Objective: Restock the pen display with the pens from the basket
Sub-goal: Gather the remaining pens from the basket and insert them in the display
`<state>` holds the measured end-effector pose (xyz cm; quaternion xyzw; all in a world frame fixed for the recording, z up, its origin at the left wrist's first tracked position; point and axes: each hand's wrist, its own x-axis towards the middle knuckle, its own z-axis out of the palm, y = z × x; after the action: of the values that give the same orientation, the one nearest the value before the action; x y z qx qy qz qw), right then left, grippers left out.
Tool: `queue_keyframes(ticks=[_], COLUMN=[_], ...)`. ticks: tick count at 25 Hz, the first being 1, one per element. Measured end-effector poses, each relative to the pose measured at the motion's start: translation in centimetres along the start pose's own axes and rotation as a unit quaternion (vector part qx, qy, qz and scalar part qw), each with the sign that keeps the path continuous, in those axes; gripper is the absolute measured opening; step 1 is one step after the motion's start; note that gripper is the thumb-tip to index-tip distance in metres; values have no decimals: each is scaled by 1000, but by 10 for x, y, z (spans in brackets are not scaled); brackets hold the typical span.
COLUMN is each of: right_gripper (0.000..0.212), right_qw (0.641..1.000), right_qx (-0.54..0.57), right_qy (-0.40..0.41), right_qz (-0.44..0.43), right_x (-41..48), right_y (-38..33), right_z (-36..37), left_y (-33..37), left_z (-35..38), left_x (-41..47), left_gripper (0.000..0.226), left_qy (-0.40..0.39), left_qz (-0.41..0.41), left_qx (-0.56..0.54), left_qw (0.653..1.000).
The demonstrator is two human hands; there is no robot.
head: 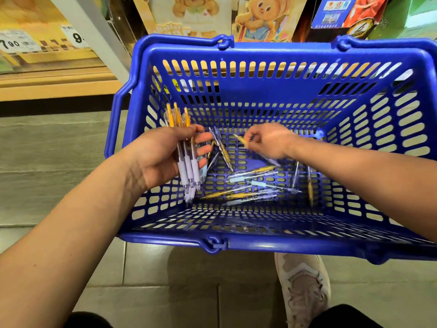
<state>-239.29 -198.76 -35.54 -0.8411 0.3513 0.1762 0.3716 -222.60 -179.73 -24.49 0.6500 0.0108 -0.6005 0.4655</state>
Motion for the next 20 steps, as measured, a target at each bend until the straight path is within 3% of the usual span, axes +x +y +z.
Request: queue_keyframes(ticks=[3,5,8,10,12,14,16,20], right_gripper=[10,11,19,24,46,62,55,50], right_qw=[974,950,954,973,975,933,869,801], right_qx=[-223,-308,-291,-227,-189,-238,-326,-483], right_qy=[17,20,5,25,23,12,-18,-89], right_qz=[19,49,70,4,-116,-270,-372,-343], right_x=[2,0,1,8,12,14,14,12], right_y=[5,8,5,-3,-21,-41,-59,-74], right_z=[5,11,15,20,29,41,56,82], left_y=[2,3,4,4,4,4,4,4], left_z=[0,1,-1,-1,-1,0,0,0], left_x=[-1,-1,-3,-3,-2,-2,-2,-4], left_gripper=[21,21,23,23,23,23,23,24], left_qy=[2,5,10,12,11,12,14,7], left_qz=[3,3,0,-1,-2,-1,-2,-1], left_qx=[1,7,8,7,3,-7,-14,-22], left_qw=[1000,1000,1000,1000,1000,1000,1000,1000])
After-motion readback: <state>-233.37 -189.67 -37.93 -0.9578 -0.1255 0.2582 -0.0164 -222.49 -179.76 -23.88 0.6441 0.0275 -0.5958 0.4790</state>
